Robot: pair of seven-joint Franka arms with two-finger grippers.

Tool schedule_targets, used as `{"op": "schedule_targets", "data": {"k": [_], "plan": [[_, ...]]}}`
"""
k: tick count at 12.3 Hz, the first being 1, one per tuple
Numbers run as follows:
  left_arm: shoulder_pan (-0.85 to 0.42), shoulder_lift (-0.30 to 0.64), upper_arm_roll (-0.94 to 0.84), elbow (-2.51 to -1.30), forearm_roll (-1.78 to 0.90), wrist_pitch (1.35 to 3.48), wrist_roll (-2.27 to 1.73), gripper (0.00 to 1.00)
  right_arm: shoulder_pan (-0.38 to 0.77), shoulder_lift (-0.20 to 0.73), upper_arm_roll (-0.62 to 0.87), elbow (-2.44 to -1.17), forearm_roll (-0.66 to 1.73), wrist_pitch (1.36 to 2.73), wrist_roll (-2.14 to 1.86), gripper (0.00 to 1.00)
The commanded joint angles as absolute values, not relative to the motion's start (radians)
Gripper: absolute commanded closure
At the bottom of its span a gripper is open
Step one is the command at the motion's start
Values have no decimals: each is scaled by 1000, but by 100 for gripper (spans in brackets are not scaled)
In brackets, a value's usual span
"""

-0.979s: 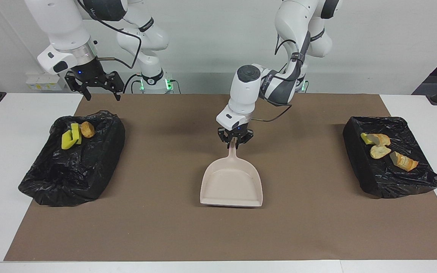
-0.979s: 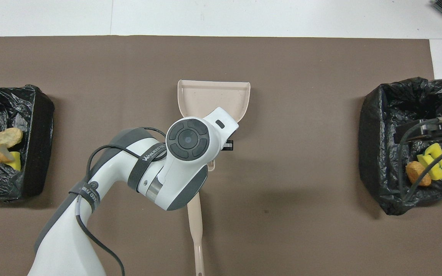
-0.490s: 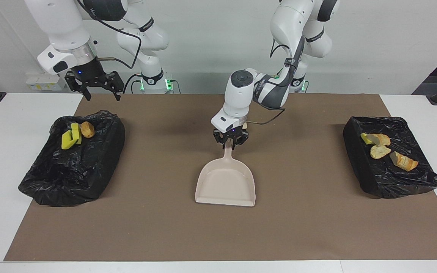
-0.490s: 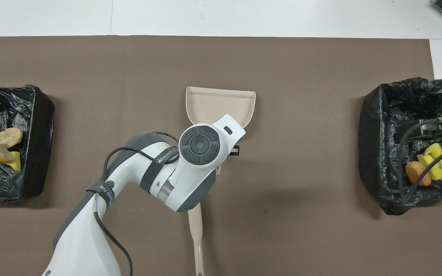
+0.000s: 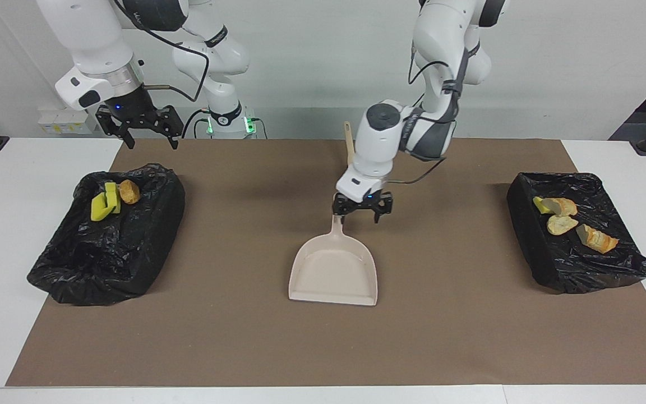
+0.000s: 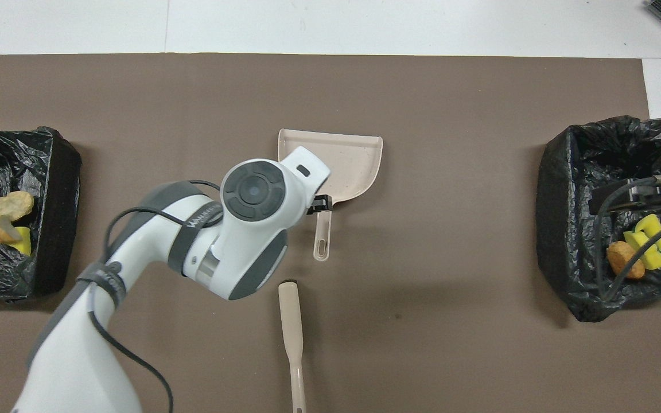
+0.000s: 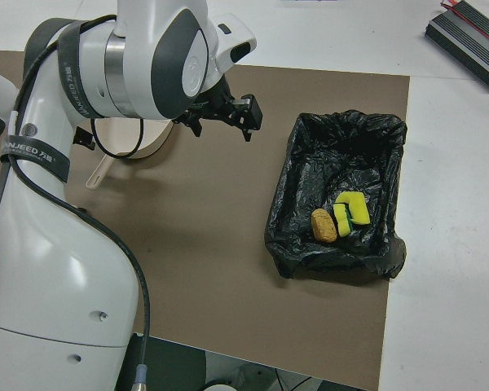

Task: Sweep and dump trash in bin
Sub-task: 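Set the dustpan down and withdraw the left gripper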

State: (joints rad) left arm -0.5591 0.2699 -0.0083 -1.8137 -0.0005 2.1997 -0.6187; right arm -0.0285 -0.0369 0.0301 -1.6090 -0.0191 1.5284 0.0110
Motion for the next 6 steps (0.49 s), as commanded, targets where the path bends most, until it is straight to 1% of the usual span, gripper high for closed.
{"op": "schedule_targets", "data": {"k": [1, 3, 5, 6], "plan": [[-468, 177, -12, -1850, -9, 2088, -588, 0, -37, -46, 32, -1609, 2, 1517, 2, 0], [-376, 126, -12, -1856, -9, 2010, -498, 0, -37, -46, 32, -1609, 2, 1517, 2, 0], [-264, 49, -14, -1873, -9, 1965, -366, 0, -37, -46, 32, -1609, 2, 1517, 2, 0], [-223, 35, -14, -1873, -9, 1919, -289, 0, -37, -46, 32, -1609, 0, 1517, 2, 0]]}}
